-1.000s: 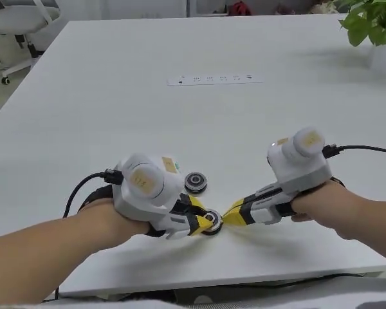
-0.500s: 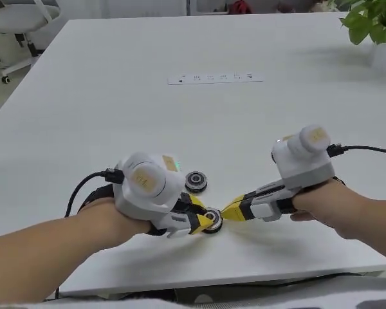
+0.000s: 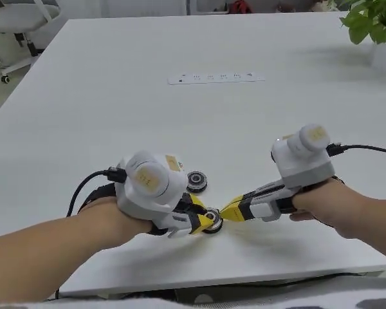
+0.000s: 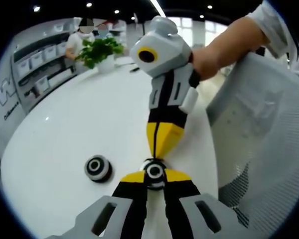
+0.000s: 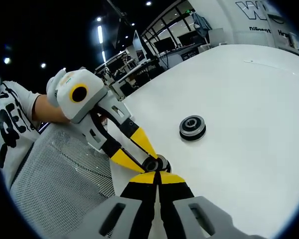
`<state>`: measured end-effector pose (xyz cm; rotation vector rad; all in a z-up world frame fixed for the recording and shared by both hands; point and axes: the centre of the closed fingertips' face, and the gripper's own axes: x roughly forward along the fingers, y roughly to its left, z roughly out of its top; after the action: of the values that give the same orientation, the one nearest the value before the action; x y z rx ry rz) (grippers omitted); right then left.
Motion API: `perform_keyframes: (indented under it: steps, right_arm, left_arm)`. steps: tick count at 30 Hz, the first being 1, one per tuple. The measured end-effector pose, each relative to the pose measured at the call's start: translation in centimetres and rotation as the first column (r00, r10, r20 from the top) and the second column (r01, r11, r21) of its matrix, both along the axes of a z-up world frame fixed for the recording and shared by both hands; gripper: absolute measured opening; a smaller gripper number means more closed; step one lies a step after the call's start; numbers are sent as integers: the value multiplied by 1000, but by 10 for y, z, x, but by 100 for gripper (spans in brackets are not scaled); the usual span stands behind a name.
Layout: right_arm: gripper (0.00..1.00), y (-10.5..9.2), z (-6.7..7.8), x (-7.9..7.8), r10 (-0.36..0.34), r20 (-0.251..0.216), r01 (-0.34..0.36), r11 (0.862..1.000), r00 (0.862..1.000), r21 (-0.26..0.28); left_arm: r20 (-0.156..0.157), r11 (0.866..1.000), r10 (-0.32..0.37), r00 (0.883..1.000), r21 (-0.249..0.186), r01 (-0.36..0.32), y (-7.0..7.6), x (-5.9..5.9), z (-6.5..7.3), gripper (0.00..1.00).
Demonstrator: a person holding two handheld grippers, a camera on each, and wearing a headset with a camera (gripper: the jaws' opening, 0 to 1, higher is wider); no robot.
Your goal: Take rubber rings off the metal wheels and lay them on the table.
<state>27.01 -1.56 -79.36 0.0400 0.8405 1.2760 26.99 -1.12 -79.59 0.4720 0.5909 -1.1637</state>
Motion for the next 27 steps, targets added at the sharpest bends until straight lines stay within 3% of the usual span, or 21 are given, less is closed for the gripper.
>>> perform_keyframes:
  steps: [16, 21, 24, 27]
  right_arm:
    - [0, 5, 4, -4, 20, -13, -19, 1000, 1000, 22]
    - [0, 13, 12, -10, 52, -32, -49, 996, 998, 78]
    - [0, 14, 8, -13, 65, -2, -65, 997, 998, 44]
    - [0, 8, 7, -7, 43, -4, -42, 998, 999, 44]
  left_arm:
    - [4, 1000, -9, 1000, 8, 9, 0, -1, -1, 12]
    - [4, 1000, -6, 1000, 8, 6, 0, -1, 0, 12]
    - [4, 1000, -5, 1000, 8, 5, 0, -1, 0, 12]
    - [3, 1000, -4, 1000, 7, 4, 0, -1, 0, 12]
